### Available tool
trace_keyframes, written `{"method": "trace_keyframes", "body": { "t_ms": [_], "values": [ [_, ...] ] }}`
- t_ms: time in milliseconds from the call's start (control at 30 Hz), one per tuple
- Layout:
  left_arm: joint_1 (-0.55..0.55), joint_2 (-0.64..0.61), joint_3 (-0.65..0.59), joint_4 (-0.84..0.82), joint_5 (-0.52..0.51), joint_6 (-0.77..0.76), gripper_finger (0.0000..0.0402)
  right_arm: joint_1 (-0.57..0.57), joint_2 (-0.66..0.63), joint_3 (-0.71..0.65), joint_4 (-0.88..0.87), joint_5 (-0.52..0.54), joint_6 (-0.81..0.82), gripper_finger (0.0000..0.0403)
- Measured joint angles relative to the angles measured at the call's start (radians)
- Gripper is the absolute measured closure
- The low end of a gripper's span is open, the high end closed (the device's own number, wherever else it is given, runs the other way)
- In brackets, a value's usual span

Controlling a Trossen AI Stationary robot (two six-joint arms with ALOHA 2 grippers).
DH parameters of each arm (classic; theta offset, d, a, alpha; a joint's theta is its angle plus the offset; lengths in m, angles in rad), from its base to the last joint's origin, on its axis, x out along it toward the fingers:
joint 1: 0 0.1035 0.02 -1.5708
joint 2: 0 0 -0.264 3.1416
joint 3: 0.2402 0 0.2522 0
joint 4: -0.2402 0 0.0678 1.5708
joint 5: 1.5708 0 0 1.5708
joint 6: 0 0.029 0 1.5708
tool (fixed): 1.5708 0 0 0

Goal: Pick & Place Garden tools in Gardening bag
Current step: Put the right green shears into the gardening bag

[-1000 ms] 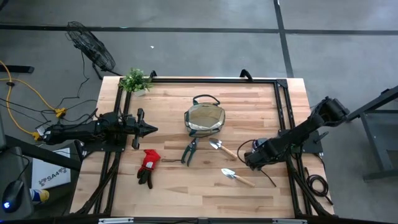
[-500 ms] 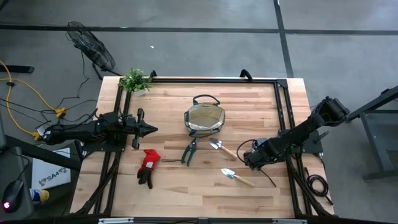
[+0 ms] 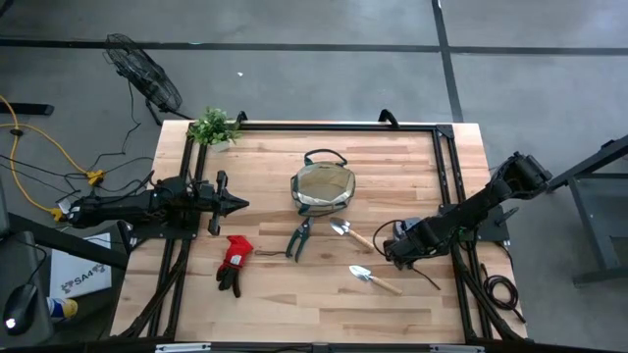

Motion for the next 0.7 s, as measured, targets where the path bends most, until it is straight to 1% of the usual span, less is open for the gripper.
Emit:
{"method": "trace_keyframes", "body": {
  "t_ms": [567, 700],
  "values": [
    [0.0, 0.0, 0.0, 0.0, 0.0, 0.0, 0.0401, 0.001, 0.001, -0.001, -0.001, 0.007, -0.001, 0.0343],
    [0.0, 0.0, 0.0, 0.0, 0.0, 0.0, 0.0401, -0.008, 0.001, -0.001, -0.002, 0.009, -0.026, 0.0343]
  ]
}}
